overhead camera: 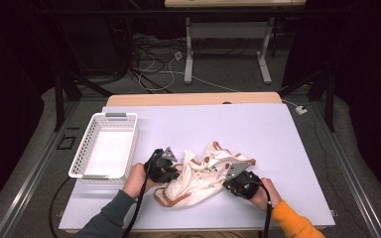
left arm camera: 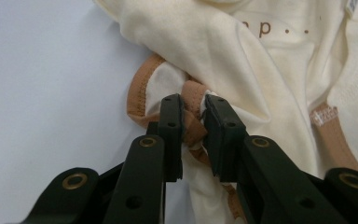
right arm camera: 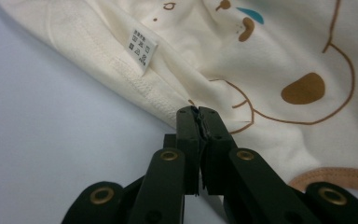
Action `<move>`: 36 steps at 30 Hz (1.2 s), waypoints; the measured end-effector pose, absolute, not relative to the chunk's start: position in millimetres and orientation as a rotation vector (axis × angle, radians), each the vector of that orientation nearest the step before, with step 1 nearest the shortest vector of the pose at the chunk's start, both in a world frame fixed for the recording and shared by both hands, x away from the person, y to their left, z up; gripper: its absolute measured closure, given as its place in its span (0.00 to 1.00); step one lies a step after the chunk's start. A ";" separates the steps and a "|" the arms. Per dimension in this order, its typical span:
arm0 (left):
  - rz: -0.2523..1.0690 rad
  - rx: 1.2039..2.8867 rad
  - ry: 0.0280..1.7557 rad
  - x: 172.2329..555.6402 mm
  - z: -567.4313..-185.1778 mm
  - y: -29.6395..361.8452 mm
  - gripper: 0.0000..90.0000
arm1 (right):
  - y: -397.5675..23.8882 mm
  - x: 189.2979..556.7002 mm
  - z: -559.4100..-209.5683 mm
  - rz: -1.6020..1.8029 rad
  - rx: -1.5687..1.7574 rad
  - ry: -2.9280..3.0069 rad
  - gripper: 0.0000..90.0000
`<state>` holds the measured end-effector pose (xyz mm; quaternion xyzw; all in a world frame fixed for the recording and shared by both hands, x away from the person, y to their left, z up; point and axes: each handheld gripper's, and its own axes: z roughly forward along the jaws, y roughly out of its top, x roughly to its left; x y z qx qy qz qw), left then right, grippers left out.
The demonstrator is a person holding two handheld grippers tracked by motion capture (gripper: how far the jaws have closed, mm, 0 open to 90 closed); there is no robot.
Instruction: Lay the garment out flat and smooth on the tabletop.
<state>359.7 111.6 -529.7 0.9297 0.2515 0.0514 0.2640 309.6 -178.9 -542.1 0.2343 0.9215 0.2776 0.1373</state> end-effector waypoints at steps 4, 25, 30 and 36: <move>0.135 2.549 0.649 356.1 -528.4 109.8 0.86 | -183.0 312.1 -541.4 0.790 0.687 2.640 0.98; 0.168 2.472 0.677 366.5 -503.0 94.2 0.32 | -194.7 320.0 -538.9 0.725 0.764 2.546 0.97; 0.151 2.551 0.638 375.5 -516.8 74.6 0.28 | -195.0 320.4 -538.8 0.727 0.770 2.539 0.97; 0.133 2.584 0.583 377.9 -533.9 65.2 0.65 | -197.1 321.6 -538.8 0.711 0.777 2.521 0.98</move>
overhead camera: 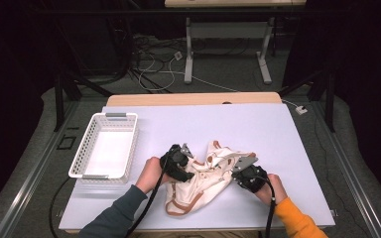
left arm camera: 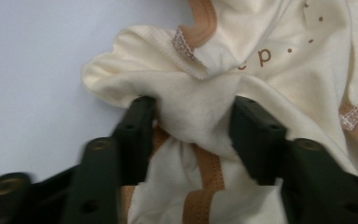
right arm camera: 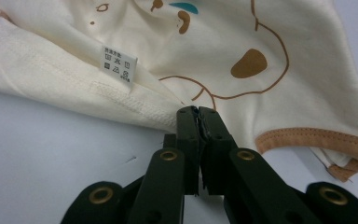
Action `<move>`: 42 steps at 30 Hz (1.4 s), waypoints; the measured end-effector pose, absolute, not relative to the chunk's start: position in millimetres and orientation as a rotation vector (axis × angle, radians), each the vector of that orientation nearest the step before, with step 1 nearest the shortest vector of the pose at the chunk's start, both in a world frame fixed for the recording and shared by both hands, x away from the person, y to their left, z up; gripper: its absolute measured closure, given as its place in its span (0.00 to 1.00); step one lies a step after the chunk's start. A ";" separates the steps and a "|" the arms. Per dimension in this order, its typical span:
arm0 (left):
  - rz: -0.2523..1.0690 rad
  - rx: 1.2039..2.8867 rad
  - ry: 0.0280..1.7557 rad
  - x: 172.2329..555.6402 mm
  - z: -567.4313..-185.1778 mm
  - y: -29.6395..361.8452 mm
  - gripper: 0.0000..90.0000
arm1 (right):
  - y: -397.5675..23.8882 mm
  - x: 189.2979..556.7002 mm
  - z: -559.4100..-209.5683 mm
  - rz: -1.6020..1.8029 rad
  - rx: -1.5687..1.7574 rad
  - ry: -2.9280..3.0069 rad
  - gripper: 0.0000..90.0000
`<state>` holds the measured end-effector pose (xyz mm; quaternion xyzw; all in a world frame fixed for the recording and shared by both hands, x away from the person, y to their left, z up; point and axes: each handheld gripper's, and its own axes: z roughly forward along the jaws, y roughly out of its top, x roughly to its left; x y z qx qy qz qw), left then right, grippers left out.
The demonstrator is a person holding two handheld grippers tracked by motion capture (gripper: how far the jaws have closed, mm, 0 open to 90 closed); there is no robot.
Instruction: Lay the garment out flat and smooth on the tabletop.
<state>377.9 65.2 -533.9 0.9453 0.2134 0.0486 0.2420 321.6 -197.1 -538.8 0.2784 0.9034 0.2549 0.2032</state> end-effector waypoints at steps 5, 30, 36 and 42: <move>0.145 2.583 0.566 371.8 -534.2 69.3 0.90 | -199.7 323.4 -537.9 0.704 0.779 2.496 0.98; 0.119 2.607 0.617 356.1 -514.5 87.3 0.52 | -216.1 330.9 -531.2 0.770 0.867 2.527 0.80; 0.198 2.533 0.653 367.1 -504.4 87.0 0.37 | -234.0 336.9 -519.9 0.913 1.031 2.395 0.62; 0.215 2.572 0.618 379.4 -512.4 72.7 0.35 | -230.6 347.7 -534.7 0.827 1.073 2.398 0.60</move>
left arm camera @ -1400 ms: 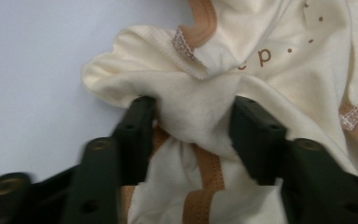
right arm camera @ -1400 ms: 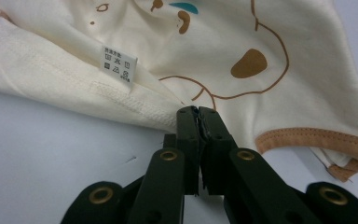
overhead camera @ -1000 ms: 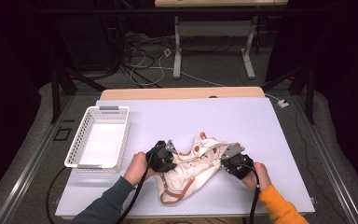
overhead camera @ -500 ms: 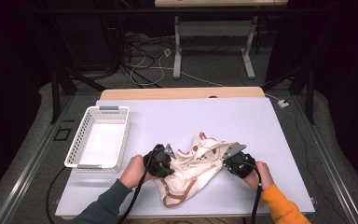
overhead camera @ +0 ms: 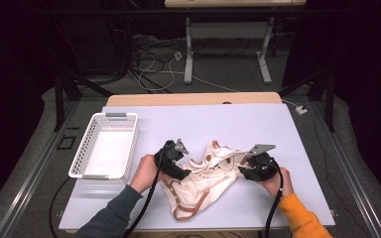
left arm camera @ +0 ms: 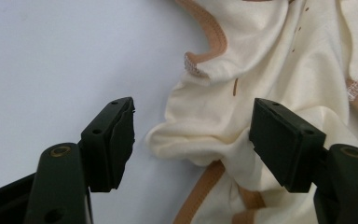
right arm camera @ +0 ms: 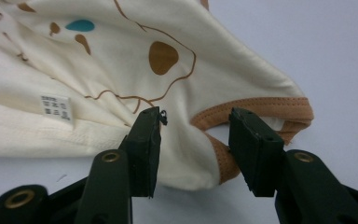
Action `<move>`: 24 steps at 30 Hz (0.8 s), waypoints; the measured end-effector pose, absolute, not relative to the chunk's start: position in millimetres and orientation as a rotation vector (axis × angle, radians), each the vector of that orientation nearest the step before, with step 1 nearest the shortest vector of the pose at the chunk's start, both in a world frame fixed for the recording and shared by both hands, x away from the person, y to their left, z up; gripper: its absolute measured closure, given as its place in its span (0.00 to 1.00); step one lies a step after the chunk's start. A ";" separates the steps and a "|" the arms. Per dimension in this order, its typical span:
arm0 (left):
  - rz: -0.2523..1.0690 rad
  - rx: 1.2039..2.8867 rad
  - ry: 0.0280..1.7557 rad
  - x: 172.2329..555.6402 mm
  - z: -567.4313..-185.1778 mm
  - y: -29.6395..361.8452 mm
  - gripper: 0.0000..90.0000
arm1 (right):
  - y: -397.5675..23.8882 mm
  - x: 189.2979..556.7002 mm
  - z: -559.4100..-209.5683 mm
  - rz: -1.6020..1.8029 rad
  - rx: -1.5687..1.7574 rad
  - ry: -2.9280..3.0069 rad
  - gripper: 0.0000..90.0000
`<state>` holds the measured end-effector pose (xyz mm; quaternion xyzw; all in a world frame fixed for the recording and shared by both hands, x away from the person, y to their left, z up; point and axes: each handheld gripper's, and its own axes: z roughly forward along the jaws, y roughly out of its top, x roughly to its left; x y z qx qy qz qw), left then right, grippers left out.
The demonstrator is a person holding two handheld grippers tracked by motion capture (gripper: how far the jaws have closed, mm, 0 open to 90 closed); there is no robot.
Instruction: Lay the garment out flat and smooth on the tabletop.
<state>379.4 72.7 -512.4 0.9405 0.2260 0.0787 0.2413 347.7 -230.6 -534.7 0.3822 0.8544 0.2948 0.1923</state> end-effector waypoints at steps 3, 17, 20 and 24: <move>0.201 2.596 0.592 384.5 -518.1 64.1 0.38 | -228.5 349.4 -539.3 0.792 1.080 2.422 0.64; 0.129 2.586 0.474 383.9 -535.9 53.7 0.89 | -222.8 345.9 -546.0 0.767 1.034 2.479 0.93; 0.147 2.580 0.481 381.1 -534.7 55.5 0.92 | -221.7 345.0 -545.9 0.742 1.000 2.473 0.94; 0.177 2.577 0.485 375.8 -529.6 61.8 0.93 | -221.2 343.5 -544.7 0.742 1.001 2.439 0.95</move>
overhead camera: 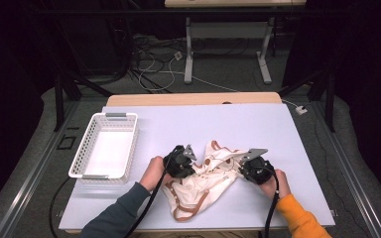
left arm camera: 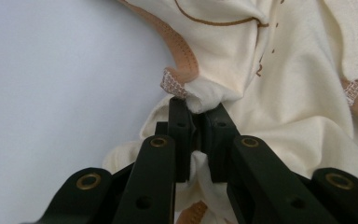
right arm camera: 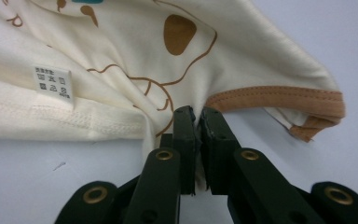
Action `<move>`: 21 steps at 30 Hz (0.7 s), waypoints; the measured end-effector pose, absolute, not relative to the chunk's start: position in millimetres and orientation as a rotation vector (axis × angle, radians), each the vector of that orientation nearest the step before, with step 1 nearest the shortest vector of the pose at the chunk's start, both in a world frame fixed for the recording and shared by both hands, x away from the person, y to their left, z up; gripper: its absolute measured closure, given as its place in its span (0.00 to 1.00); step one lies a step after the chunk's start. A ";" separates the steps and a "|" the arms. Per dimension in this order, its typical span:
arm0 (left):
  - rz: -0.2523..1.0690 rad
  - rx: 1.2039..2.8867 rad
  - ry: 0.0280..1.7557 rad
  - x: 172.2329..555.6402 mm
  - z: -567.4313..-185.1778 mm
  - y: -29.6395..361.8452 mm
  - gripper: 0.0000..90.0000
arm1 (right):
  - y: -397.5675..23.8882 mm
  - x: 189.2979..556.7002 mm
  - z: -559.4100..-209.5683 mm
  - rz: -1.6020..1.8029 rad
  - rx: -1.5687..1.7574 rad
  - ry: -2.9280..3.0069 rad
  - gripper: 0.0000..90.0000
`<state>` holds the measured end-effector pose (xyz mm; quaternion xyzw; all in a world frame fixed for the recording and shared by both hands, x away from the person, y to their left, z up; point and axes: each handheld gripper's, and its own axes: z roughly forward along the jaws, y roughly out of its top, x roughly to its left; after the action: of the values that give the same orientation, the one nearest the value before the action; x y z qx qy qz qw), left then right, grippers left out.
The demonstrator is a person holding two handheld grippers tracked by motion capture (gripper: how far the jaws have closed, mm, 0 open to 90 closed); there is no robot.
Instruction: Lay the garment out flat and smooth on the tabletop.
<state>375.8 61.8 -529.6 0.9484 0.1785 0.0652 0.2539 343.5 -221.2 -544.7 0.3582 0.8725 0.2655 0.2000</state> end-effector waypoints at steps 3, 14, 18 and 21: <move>0.189 2.575 0.490 373.7 -527.5 67.9 0.93 | -220.3 344.0 -543.6 0.743 0.968 2.422 0.95; 0.174 2.542 0.563 361.4 -518.4 84.6 0.93 | -204.4 350.2 -538.2 0.724 0.900 2.359 0.95; 0.144 2.559 0.549 354.2 -518.1 86.7 0.91 | -204.3 352.7 -535.8 0.728 0.891 2.345 0.95; 0.124 2.566 0.558 354.6 -518.9 87.7 0.87 | -205.6 353.3 -536.1 0.724 0.903 2.344 0.95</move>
<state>354.6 87.7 -518.9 0.9442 0.2053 0.0458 0.2535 353.3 -205.6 -536.1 0.3335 0.8656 0.2673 0.2609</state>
